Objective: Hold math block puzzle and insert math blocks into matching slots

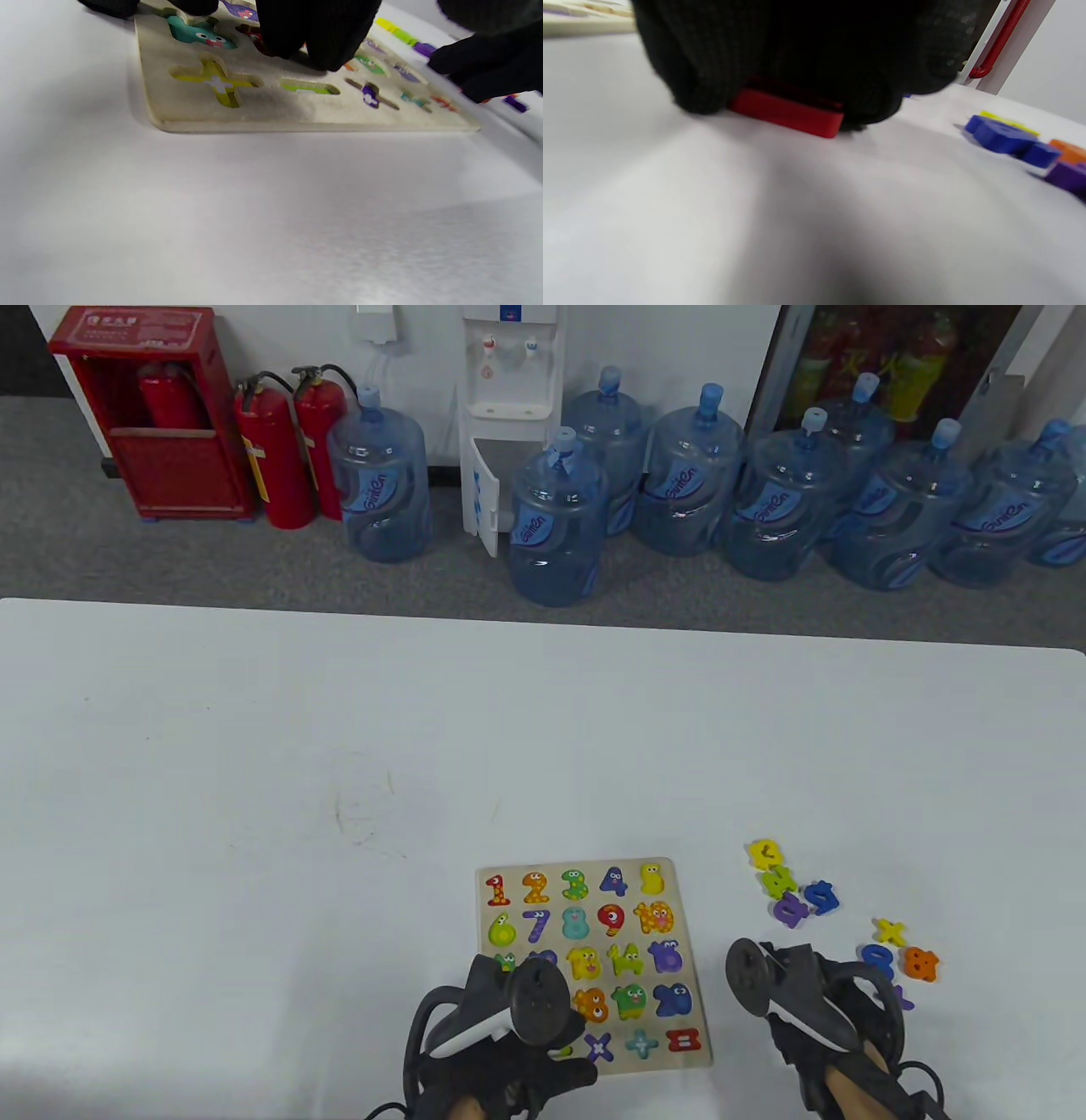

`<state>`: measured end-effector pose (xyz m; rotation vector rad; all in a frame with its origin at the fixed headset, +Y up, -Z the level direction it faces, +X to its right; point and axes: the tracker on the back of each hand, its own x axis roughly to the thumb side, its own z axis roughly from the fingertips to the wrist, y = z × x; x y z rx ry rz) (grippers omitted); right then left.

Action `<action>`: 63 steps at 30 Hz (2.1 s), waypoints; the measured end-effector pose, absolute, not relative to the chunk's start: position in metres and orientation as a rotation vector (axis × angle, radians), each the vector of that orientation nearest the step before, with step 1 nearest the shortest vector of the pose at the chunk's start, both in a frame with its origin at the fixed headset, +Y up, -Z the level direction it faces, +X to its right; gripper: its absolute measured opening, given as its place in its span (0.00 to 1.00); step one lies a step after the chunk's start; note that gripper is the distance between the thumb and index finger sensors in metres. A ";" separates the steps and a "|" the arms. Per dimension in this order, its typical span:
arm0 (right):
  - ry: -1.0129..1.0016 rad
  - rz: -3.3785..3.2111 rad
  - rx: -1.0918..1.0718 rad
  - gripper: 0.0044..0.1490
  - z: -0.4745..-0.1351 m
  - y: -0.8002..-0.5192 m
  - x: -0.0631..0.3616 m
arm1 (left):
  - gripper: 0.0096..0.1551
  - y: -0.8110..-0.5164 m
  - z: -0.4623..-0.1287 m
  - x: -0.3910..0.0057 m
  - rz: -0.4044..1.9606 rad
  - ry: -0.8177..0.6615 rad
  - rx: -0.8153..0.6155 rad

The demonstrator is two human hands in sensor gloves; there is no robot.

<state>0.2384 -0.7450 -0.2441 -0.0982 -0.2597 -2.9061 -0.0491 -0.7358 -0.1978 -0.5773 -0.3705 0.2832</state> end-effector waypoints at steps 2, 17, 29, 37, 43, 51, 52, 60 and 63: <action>-0.292 -2.956 -0.091 0.41 -0.245 -0.739 0.244 | 0.41 -0.734 -0.198 -0.053 0.307 -0.370 -0.560; -0.247 -2.966 -0.051 0.39 -0.247 -0.744 0.251 | 0.56 -0.749 -0.212 -0.091 0.025 -0.025 -0.488; -0.257 -2.983 -0.226 0.38 -0.239 -0.737 0.237 | 0.56 -0.753 -0.210 -0.068 -0.018 -0.081 -0.533; -0.183 -3.049 -0.367 0.38 -0.230 -0.723 0.227 | 0.56 -0.752 -0.209 -0.065 -0.024 -0.093 -0.533; -0.201 -3.013 -0.451 0.38 -0.227 -0.729 0.215 | 0.56 -0.753 -0.210 -0.064 -0.020 -0.103 -0.534; -0.268 -2.901 -0.322 0.40 -0.233 -0.737 0.221 | 0.56 -0.753 -0.209 -0.063 -0.019 -0.113 -0.539; -0.281 -2.914 -0.319 0.41 -0.233 -0.736 0.223 | 0.56 -0.753 -0.210 -0.063 -0.017 -0.114 -0.540; -0.250 -2.927 -0.290 0.43 -0.234 -0.738 0.226 | 0.56 -0.753 -0.209 -0.058 -0.004 -0.142 -0.545; -0.163 -2.895 -0.278 0.39 -0.234 -0.743 0.220 | 0.56 -0.751 -0.209 -0.062 0.018 -0.141 -0.539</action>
